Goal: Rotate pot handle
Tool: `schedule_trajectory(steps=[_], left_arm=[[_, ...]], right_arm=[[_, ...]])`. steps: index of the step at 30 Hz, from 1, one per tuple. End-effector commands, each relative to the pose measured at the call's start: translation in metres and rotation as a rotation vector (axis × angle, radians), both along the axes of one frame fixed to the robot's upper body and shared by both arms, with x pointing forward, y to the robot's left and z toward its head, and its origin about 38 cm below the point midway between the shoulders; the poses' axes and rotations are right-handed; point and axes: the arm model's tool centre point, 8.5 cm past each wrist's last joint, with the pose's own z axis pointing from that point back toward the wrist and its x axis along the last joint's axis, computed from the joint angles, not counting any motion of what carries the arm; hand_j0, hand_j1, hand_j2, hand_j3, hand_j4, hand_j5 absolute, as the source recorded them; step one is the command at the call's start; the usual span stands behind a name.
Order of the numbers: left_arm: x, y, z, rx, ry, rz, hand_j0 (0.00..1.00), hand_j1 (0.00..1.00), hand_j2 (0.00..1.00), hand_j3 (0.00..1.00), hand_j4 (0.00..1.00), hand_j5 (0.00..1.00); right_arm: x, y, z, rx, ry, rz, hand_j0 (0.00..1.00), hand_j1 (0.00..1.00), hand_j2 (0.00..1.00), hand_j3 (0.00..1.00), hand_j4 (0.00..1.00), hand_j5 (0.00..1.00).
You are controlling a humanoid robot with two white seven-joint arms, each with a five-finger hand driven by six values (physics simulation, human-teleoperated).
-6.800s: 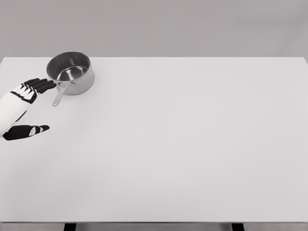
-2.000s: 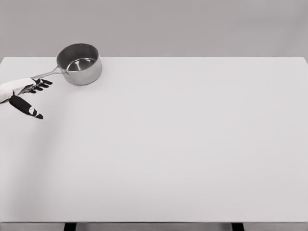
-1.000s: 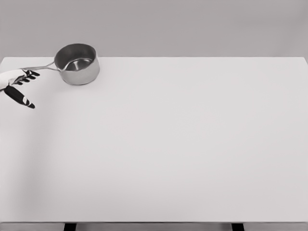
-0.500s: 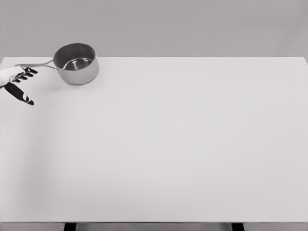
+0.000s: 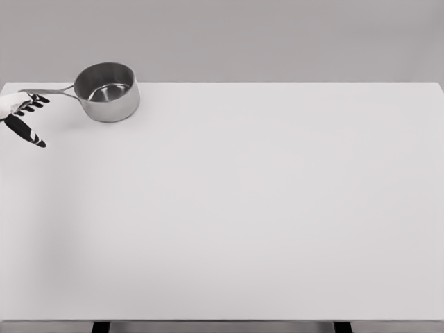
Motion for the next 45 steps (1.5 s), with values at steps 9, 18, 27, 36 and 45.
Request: schedule_trajectory(steps=[9, 18, 27, 36, 45], left_arm=[[0.002, -0.006, -0.005, -0.007, 0.006, -0.009, 1.0, 1.0, 1.0, 1.0, 1.0, 1.0], [0.001, -0.015, 0.005, -0.02, -0.026, -0.045, 1.0, 1.0, 1.0, 1.0, 1.0, 1.0], [-0.015, -0.011, 0.011, -0.072, -0.036, -0.076, 1.0, 1.0, 1.0, 1.0, 1.0, 1.0], [-0.067, -0.007, 0.06, -0.171, -0.19, -0.246, 1.0, 1.0, 1.0, 1.0, 1.0, 1.0], [-0.163, -0.035, 0.162, -0.273, -0.823, -0.823, 1.0, 1.0, 1.0, 1.0, 1.0, 1.0]], right_arm=[[0.0, 0.0, 0.0, 0.0, -0.001, 0.0, 1.0, 1.0, 1.0, 1.0, 1.0, 1.0], [0.0, 0.0, 0.0, 0.001, 0.001, 0.0, 1.0, 1.0, 1.0, 1.0, 1.0, 1.0], [0.0, 0.0, 0.0, 0.001, 0.001, 0.0, 1.0, 1.0, 1.0, 1.0, 1.0, 1.0], [0.0, 0.0, 0.0, 0.001, 0.001, 0.0, 1.0, 1.0, 1.0, 1.0, 1.0, 1.0], [0.0, 0.0, 0.0, 0.0, -0.001, 0.0, 1.0, 1.0, 1.0, 1.0, 1.0, 1.0]])
